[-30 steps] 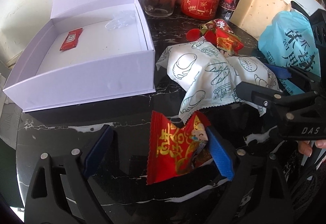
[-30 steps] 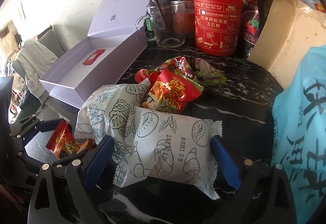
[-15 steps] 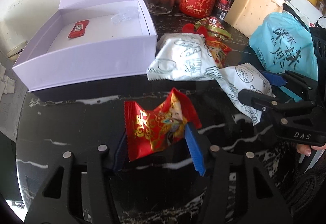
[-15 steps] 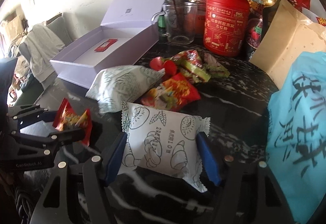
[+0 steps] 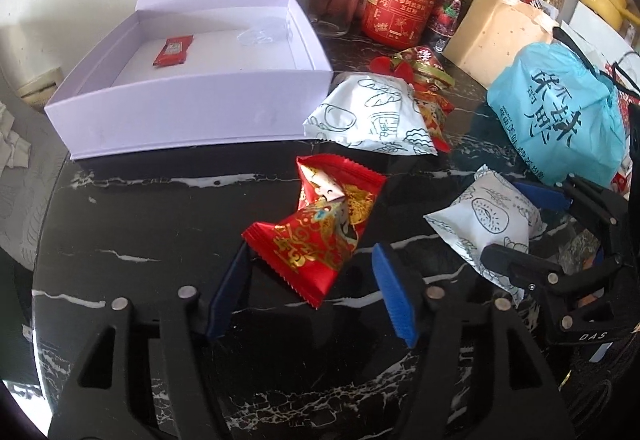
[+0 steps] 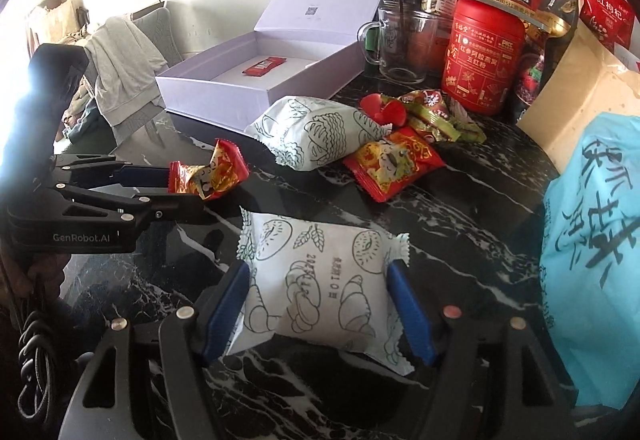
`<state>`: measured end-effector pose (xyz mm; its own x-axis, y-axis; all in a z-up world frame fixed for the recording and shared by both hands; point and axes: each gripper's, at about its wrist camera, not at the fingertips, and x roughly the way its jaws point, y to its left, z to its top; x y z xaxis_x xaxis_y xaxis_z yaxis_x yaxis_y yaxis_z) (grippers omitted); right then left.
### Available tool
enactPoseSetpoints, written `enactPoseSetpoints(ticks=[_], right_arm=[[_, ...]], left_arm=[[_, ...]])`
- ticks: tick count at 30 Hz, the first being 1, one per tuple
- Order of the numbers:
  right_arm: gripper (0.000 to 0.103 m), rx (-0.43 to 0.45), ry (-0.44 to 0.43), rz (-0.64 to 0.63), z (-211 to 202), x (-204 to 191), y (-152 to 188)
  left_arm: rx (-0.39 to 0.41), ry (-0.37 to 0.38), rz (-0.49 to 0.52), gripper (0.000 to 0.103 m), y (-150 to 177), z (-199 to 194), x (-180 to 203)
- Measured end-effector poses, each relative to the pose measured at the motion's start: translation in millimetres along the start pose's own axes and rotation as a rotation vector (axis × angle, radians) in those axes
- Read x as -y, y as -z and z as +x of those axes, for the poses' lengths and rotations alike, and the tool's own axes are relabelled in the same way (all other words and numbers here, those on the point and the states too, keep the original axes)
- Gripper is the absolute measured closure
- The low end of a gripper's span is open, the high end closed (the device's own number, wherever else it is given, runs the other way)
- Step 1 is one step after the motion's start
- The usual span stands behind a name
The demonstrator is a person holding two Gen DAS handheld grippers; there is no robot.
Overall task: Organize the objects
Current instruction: 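Grasp the red candy packet with the left tool while the right tool grasps a white pastry packet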
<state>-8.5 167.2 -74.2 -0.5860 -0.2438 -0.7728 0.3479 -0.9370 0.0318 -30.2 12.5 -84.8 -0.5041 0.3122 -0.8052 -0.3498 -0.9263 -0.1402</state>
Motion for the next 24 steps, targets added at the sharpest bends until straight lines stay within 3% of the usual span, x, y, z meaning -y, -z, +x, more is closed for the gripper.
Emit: enactPoseSetpoints(ticks=[7, 14, 21, 24], right_arm=[[0.011, 0.004, 0.047, -0.026, 4.0, -0.2, 1.1], [0.008, -0.023, 0.027, -0.021, 13.2, 1.6, 4.5], [0.008, -0.043, -0.011, -0.005, 19.7, 2.0, 7.4], [0.008, -0.058, -0.024, 0.002, 21.6, 2.2, 8.5]], left_arm=[[0.048, -0.078, 0.060, 0.022, -7.5, 2.3, 7.0], [-0.025, -0.078, 0.085, 0.021, -10.9, 22.3, 9.2], [0.022, -0.074, 0.100, 0.021, -4.9, 23.1, 11.4], [0.036, -0.059, 0.096, 0.025, -3.5, 21.1, 10.1]])
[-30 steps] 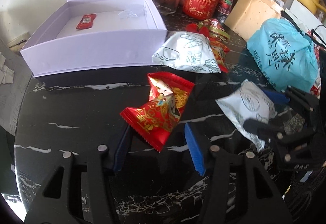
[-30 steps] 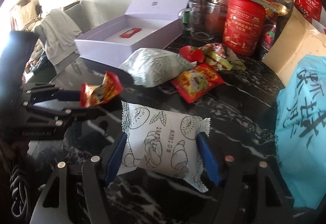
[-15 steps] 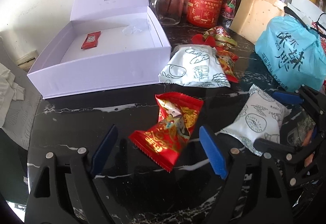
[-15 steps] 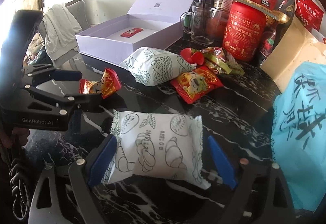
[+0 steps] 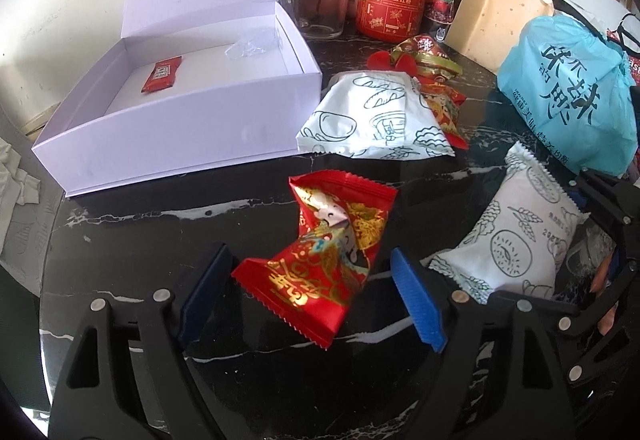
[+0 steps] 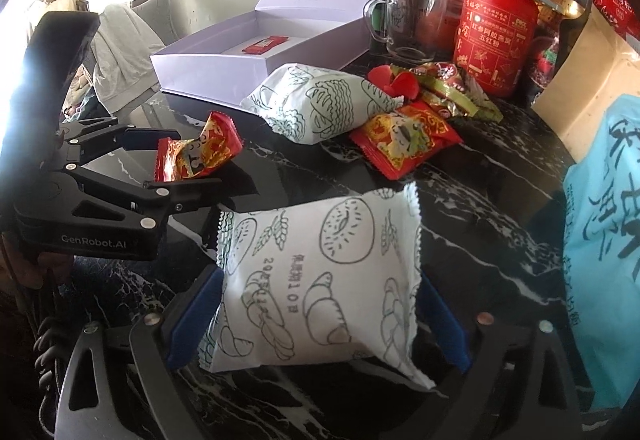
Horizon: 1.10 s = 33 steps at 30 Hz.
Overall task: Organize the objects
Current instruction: 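Grasp the red candy packet with the left tool while the right tool grasps a white pastry packet, then carry the red candy packet and white pastry packet toward the lavender box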
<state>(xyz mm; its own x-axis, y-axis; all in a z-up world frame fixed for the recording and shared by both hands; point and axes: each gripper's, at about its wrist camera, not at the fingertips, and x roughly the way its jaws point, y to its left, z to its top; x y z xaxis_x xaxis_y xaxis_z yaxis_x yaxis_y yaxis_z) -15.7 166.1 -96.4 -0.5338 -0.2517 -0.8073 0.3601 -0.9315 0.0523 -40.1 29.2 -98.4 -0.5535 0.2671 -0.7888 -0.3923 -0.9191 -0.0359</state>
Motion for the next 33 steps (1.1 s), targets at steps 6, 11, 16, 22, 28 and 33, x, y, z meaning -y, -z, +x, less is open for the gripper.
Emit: enactPoseSetpoints(ticks=[6, 11, 16, 22, 28, 33], right_arm=[[0.010, 0.002, 0.024, -0.037, 2.6, -6.9, 2.0], [0.031, 0.034, 0.010, -0.003, -1.9, 2.2, 1.1], [0.036, 0.048, 0.014, -0.003, -4.5, 2.2, 1.2], [0.036, 0.050, 0.006, -0.001, -7.5, 1.4, 0.0], [0.036, 0.066, -0.010, -0.025, -17.6, -8.4, -5.7], [0.036, 0.070, -0.022, -0.034, -25.8, -16.5, -10.8]], left_arm=[[0.018, -0.009, 0.004, 0.043, 0.2, -3.0, -0.1], [0.029, 0.021, -0.045, 0.046, 1.1, -6.4, -7.2], [-0.006, -0.014, -0.019, 0.048, 0.6, -9.9, -1.3], [-0.031, -0.036, -0.056, 0.051, -3.6, -13.9, -9.3], [-0.021, -0.049, -0.053, 0.052, -5.6, -27.2, -12.4], [-0.013, -0.065, -0.060, 0.053, -7.1, -43.3, -17.2]])
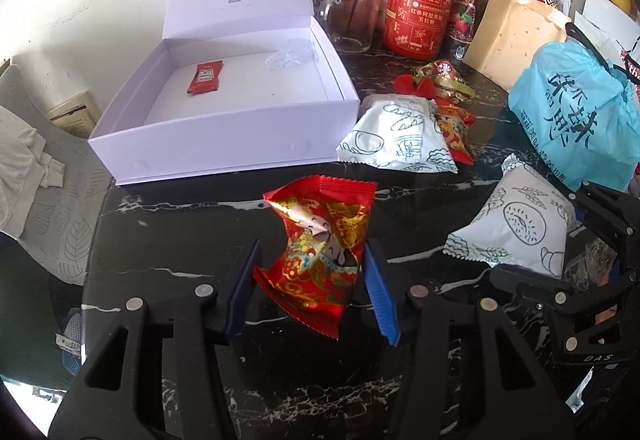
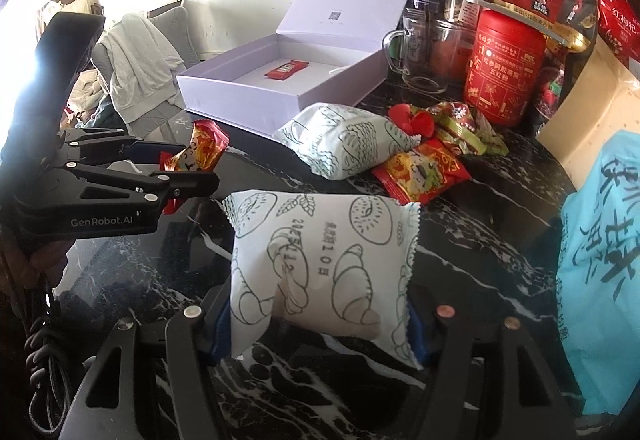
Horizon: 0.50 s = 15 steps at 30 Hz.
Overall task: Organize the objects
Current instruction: 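Carry the red candy packet and white pastry packet toward the lavender box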
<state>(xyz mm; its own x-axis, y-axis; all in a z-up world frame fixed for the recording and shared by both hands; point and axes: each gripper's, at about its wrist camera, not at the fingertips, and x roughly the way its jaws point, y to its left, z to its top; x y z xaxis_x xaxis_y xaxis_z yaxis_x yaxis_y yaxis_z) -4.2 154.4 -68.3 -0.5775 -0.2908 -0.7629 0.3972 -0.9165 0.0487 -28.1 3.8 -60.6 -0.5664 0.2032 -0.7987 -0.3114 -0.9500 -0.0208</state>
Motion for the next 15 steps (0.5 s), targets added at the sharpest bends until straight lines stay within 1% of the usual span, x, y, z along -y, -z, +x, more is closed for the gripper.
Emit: enactPoseSetpoints(ticks=[8, 15], right_arm=[[0.036, 0.054, -0.024, -0.024, -25.6, -15.5, -7.1], [0.036, 0.084, -0.016, -0.048, -45.0, -26.4, -15.8]], left_arm=[[0.030, -0.009, -0.014, 0.053, -3.4, -27.9, -6.4], [0.053, -0.020, -0.042, 0.053, -2.2, -50.9, -12.7]])
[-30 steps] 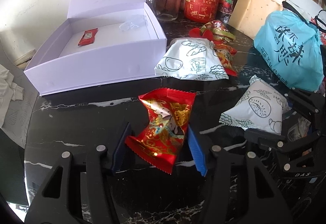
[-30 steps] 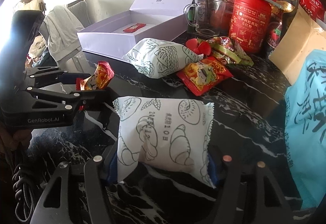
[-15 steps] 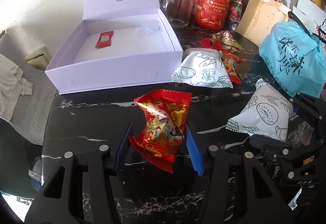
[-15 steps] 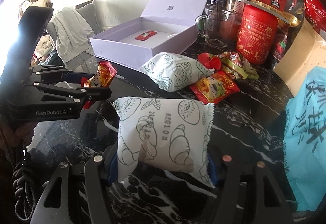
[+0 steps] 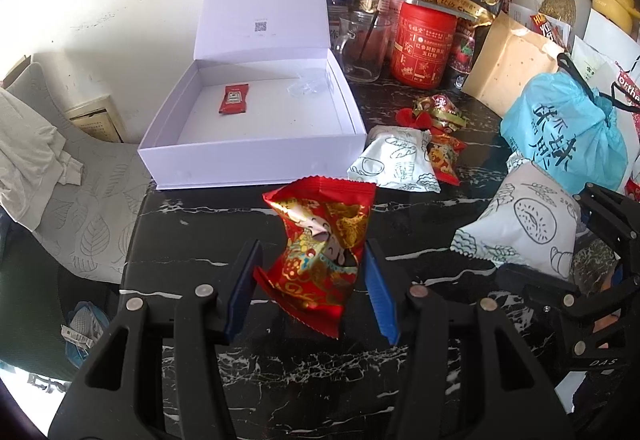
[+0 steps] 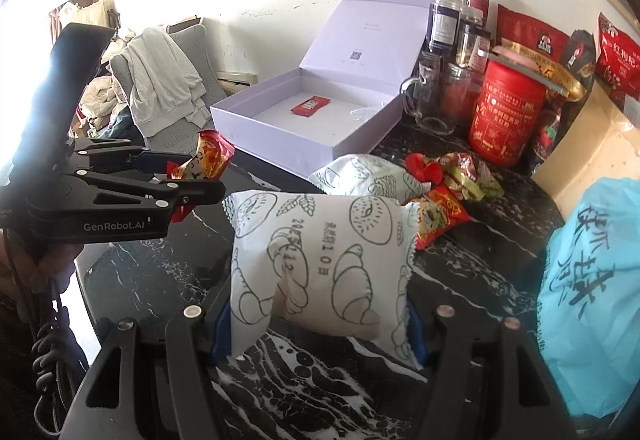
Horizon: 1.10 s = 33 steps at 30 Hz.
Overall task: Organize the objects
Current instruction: 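Carry the red candy packet and white pastry packet toward the lavender box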
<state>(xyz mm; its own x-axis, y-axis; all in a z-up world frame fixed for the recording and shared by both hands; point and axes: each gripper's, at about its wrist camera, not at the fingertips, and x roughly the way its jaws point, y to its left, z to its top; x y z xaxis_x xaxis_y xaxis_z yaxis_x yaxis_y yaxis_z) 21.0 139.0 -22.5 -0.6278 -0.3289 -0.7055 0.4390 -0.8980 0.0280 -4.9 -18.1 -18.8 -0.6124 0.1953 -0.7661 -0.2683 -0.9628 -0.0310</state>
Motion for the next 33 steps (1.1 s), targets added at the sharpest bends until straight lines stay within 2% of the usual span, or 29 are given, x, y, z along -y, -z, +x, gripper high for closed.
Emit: enactPoseSetpoints(ticks=[15, 33], right_arm=[[0.036, 0.052, -0.003, -0.054, -11.2, -4.8, -51.0], [0.036, 0.073, -0.016, -0.111, 34.7, 9.0, -130.1]], left_arm=[[0.046, -0.010, -0.011, 0.053, -40.9, -10.8, -17.3], [0.071, -0.051, -0.047, 0.053, -108.6, 19.2, -63.4]])
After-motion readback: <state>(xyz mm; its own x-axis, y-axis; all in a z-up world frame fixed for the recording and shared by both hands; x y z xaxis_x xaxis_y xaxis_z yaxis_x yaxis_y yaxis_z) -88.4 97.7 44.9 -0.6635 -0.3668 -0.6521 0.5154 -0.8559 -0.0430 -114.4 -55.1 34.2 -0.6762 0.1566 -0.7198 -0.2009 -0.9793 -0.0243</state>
